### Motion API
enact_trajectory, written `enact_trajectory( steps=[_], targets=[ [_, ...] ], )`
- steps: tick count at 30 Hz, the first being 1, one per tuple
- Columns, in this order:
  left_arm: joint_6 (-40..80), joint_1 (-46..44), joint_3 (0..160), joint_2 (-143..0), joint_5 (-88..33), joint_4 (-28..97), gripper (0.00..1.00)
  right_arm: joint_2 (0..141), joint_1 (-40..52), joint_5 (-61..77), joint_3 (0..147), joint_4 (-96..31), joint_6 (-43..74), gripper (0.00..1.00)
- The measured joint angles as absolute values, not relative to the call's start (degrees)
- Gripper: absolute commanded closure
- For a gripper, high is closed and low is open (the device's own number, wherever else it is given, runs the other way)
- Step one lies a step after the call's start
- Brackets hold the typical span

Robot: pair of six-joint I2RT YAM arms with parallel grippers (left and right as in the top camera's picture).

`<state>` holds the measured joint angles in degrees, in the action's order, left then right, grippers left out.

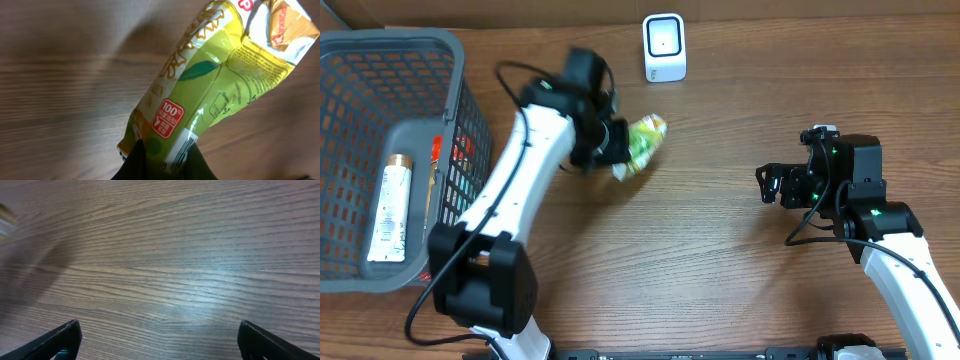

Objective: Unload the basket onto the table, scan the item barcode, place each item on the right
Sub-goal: 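Lift the green tea pouch out and place it on the table center, then reach the left gripper into the basket and grasp the pasta pack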

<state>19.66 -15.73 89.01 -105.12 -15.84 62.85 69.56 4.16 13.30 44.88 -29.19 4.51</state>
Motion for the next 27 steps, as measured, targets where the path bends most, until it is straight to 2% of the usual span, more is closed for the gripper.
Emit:
enact_trajectory(
  steps=[4,5,7,13,18,23,27],
  targets=[
    [20.56,-17.85,80.31,-105.27,-15.86,55.13,0.49,69.73,4.16,13.3,44.88,-28.67,4.54,0.0],
    [20.73,-18.06,79.15,-105.27,-15.84,54.11,0.43,69.78,4.16,13.32,44.88,-28.53,4.54,0.0],
    [20.99,-18.13,77.97,-105.27,-15.81,53.69,0.38,69.82,4.16,13.3,44.88,-28.47,4.56,0.0],
    [20.84,-16.6,81.06,-105.27,-15.29,60.16,0.43,69.82,4.16,13.32,44.88,-28.49,4.54,0.0],
    [18.68,-12.34,98.06,-105.27,-14.5,72.47,0.46,69.82,4.16,13.28,44.88,-28.49,4.51,0.0],
    [17.32,-8.84,121.03,-105.1,-10.61,85.56,0.44,69.84,4.16,13.32,44.88,-28.51,4.56,0.0],
    [17.17,-7.14,133.97,-103.68,-5.15,94.41,0.34,69.89,4.16,13.3,44.88,-28.6,4.54,0.0]
  ],
)
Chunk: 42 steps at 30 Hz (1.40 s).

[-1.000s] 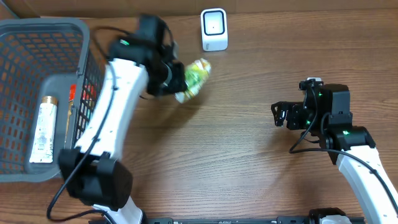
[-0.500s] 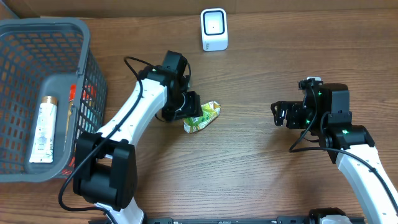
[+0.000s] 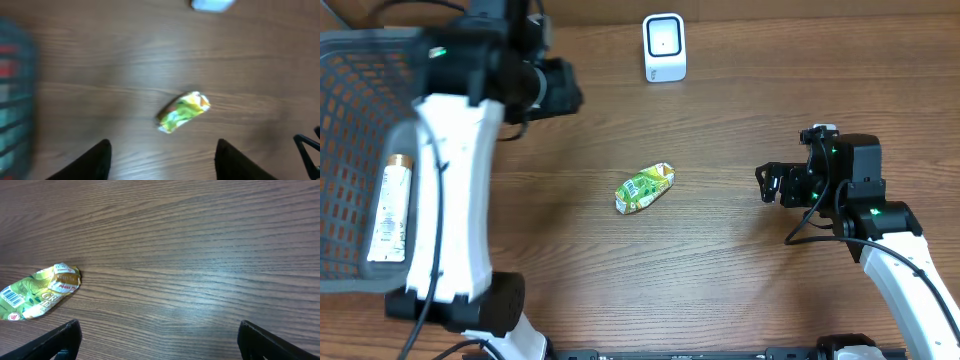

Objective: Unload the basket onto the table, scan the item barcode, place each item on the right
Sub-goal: 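Reach the left gripper into the basket and grasp the pasta pack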

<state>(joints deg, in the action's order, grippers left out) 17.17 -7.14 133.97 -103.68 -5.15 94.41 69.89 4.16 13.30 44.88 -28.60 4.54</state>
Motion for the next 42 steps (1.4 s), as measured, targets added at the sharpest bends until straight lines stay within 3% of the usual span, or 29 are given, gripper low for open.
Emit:
enact_trajectory(
  steps=[3,7,16,21,42],
  targets=[
    [17.34,-4.43,137.91,-100.82,-1.45,96.31,0.26,69.89,4.16,13.3,44.88,-28.6,4.49,0.0],
    [17.89,5.45,138.63,-96.12,0.43,96.51,0.0,69.89,4.16,13.32,44.88,-28.75,4.56,0.0],
    [18.02,32.1,131.17,-93.25,-1.21,95.85,0.0,69.89,4.16,13.3,44.88,-29.21,4.54,0.0],
    [16.29,39.81,120.62,-93.8,-3.27,90.94,0.04,69.89,4.16,13.3,44.88,-29.34,4.54,0.0],
    [10.13,40.86,76.6,-94.52,-6.76,53.45,0.02,69.93,4.16,13.3,44.88,-29.58,4.54,0.0]
  ],
)
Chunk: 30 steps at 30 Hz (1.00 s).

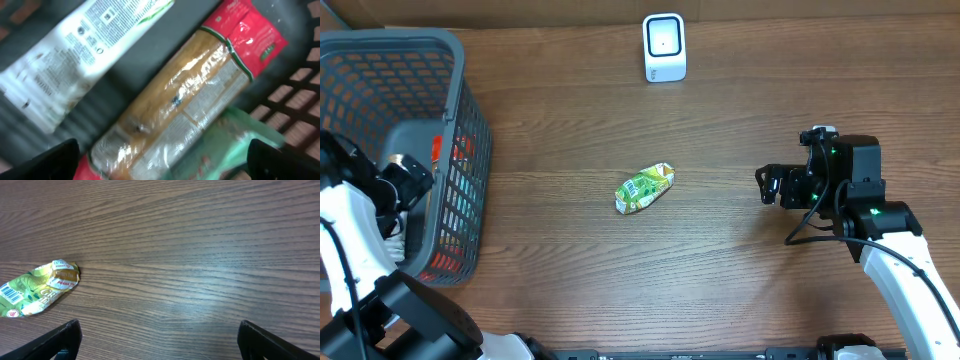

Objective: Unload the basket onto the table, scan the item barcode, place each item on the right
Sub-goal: 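Reach the left gripper into the basket and grasp the pasta pack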

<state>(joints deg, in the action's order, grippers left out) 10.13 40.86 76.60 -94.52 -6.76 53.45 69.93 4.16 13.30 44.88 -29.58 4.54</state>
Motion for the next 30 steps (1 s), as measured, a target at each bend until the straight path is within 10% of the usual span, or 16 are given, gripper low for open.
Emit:
enact_trajectory(
  steps=[23,30],
  targets=[
    [-0.21,39.4,59.9,-97.3,-7.81,30.15,0.02,69.93,4.16,13.28,44.88,-29.58,4.51,0.0],
    [-1.13,39.42,60.97,-101.12,-9.74,29.26,0.31,69.93,4.16,13.3,44.88,-29.61,4.54,0.0]
  ],
)
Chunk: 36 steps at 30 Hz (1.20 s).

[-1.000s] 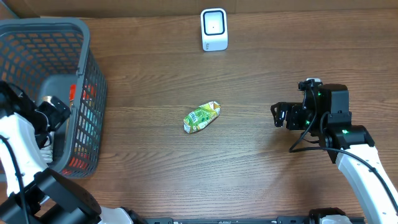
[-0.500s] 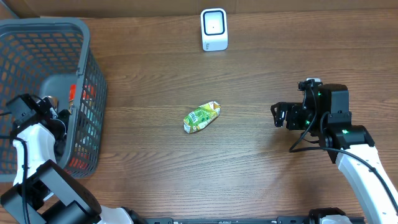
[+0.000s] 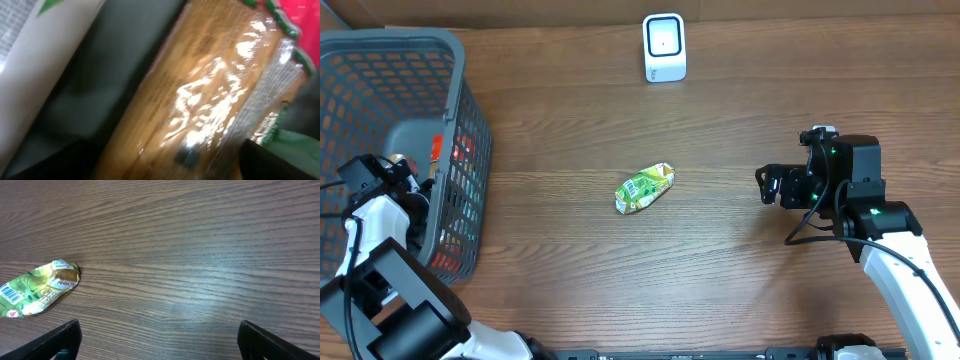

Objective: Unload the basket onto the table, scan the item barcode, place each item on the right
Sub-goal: 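Reach the left gripper into the basket and grasp the pasta pack, then carry the red-and-yellow pasta pack out and lay it on the table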

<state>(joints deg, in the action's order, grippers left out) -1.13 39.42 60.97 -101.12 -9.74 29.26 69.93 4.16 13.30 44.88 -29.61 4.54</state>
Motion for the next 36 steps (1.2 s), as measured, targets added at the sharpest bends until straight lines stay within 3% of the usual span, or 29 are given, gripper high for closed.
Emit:
enact_trajectory(
  steps=[5,8,14,20,25,36],
  targets=[
    [-2.63,39.35,61.73,-102.35,-11.46,28.71,0.76,69.93,4.16,13.28,44.88,-29.61,4.54,0.0],
    [-3.88,39.35,62.3,-102.35,-12.23,28.82,0.96,69.93,4.16,13.3,44.88,-29.56,4.51,0.0],
    [-3.99,39.35,66.13,-102.89,-12.29,34.09,0.96,69.93,4.16,13.3,44.88,-29.56,4.51,0.0],
    [-4.01,39.35,77.38,-106.04,-10.52,51.16,0.96,69.93,4.16,13.3,44.88,-29.52,4.54,0.0],
    [-3.29,39.35,93.93,-108.2,-9.19,68.66,0.96,69.93,4.16,13.3,44.88,-29.5,4.51,0.0],
    [-1.13,38.59,137.95,-108.73,-18.28,89.95,0.96,69.93,4.16,13.28,44.88,-29.54,4.54,0.0]
  ],
)
